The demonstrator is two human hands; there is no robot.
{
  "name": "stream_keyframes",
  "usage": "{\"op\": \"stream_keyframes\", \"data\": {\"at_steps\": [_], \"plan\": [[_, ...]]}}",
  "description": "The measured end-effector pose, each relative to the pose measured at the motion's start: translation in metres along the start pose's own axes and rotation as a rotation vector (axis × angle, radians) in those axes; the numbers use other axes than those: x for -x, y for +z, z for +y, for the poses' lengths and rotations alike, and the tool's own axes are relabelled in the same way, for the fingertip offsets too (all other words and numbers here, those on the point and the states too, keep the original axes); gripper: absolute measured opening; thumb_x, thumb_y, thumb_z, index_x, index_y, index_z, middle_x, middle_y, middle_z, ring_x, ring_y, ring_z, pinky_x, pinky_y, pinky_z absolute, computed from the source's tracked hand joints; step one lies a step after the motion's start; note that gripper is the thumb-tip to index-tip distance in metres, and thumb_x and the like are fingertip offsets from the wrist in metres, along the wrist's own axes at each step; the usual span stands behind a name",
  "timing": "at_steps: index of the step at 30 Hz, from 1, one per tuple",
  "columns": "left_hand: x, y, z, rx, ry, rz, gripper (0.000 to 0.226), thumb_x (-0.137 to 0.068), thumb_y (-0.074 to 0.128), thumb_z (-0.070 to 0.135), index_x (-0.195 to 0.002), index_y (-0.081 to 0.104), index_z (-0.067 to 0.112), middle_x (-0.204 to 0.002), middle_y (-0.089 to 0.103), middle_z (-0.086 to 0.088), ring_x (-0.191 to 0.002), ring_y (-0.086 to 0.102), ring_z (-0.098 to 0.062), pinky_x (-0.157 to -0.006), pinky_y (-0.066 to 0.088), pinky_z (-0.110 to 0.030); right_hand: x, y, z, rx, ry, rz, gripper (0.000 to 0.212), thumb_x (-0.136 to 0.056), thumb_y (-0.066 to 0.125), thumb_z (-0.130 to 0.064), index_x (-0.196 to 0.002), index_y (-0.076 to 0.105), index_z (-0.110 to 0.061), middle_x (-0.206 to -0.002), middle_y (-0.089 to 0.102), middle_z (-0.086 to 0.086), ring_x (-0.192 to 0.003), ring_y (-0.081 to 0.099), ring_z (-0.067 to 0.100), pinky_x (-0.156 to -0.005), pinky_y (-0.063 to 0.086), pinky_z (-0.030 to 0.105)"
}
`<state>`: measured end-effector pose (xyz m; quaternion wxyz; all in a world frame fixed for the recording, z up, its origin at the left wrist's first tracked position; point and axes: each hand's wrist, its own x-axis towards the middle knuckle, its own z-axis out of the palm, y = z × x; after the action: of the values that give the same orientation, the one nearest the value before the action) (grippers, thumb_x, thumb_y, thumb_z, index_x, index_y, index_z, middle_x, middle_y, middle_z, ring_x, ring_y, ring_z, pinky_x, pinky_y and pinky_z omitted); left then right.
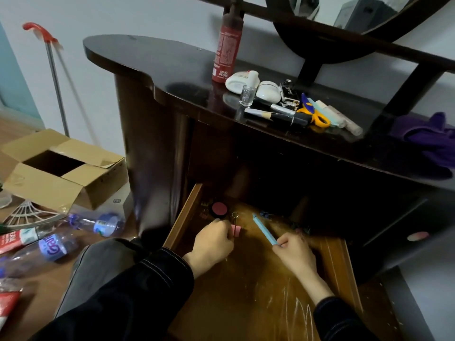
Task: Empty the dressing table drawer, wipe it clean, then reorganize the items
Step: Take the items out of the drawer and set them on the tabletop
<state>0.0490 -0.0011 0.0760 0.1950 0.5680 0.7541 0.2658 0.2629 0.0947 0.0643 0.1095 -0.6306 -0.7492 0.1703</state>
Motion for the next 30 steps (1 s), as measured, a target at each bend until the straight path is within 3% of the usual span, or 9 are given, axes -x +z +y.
{"op": "stream_keyframes", "data": {"at_steps": [4,10,15,19,22,26,30], "plan": [[-0.012,0.001,-0.010,-0.082,-0.022,0.069,0.040,-0.086,0.057,0.003,-0.124,0.055,0.015,-0.116,0.049,-0.003,-0.096,0.056,-0.025,-0.073,0.046,-0.027,0.021,-0.001,0.005,-0.345,0.079,-0.054,0.008,-0.086,0.075,-0.025,-0.091,0.068,-0.024,-0.083,0.070,-0.007,-0.074,0.068,0.009,-0.067,0.059,0.031],[-0.037,0.006,-0.008,-0.100,0.131,-0.022,0.063,-0.089,0.061,0.023,-0.146,0.036,0.020,-0.126,0.047,0.002,-0.104,0.059,-0.020,-0.072,0.048,-0.024,0.027,0.000,0.001,-0.472,0.050,-0.128,0.005,-0.087,0.074,-0.021,-0.089,0.069,-0.021,-0.084,0.071,-0.003,-0.078,0.068,0.011,-0.067,0.057,0.026],[-0.041,0.019,-0.010,-0.023,0.122,0.007,0.032,-0.088,0.061,0.009,-0.119,0.058,0.019,-0.103,0.065,0.005,-0.093,0.065,-0.015,-0.073,0.057,-0.035,0.025,-0.004,0.004,-0.474,0.032,-0.090,0.007,-0.087,0.074,-0.026,-0.090,0.068,-0.026,-0.085,0.070,-0.007,-0.077,0.068,0.007,-0.068,0.058,0.027],[-0.029,0.025,-0.009,-0.054,0.161,-0.157,0.023,-0.091,0.064,0.015,-0.113,0.066,0.020,-0.103,0.069,0.004,-0.087,0.067,-0.014,-0.072,0.059,-0.037,0.030,-0.005,0.000,-0.435,0.019,-0.096,0.007,-0.087,0.073,-0.028,-0.088,0.066,-0.028,-0.081,0.070,-0.008,-0.073,0.068,0.007,-0.071,0.061,0.031],[-0.022,0.020,-0.002,-0.069,0.185,-0.172,0.006,-0.094,0.064,0.020,-0.097,0.068,0.017,-0.092,0.068,0.003,-0.080,0.065,-0.015,-0.072,0.057,-0.040,0.036,-0.008,0.000,-0.413,0.033,-0.105,0.007,-0.087,0.073,-0.030,-0.088,0.066,-0.029,-0.081,0.070,-0.009,-0.074,0.068,0.006,-0.073,0.061,0.031],[-0.009,-0.004,0.010,0.096,0.181,-0.186,0.012,-0.093,0.064,0.016,-0.084,0.064,0.008,-0.070,0.072,-0.002,-0.061,0.069,-0.014,-0.059,0.058,-0.035,0.052,-0.024,0.003,-0.323,0.009,-0.113,0.008,-0.086,0.072,-0.034,-0.087,0.064,-0.033,-0.080,0.069,-0.011,-0.072,0.067,0.005,-0.072,0.061,0.032],[0.012,-0.039,0.030,0.304,0.145,-0.162,0.008,-0.094,0.063,0.013,-0.089,0.063,0.008,-0.069,0.072,-0.004,-0.056,0.069,-0.017,-0.051,0.054,-0.028,0.076,-0.059,-0.007,-0.267,-0.051,-0.017,0.010,-0.089,0.067,-0.040,-0.084,0.061,-0.035,-0.076,0.067,-0.011,-0.067,0.066,0.007,-0.059,0.054,0.024]]}}
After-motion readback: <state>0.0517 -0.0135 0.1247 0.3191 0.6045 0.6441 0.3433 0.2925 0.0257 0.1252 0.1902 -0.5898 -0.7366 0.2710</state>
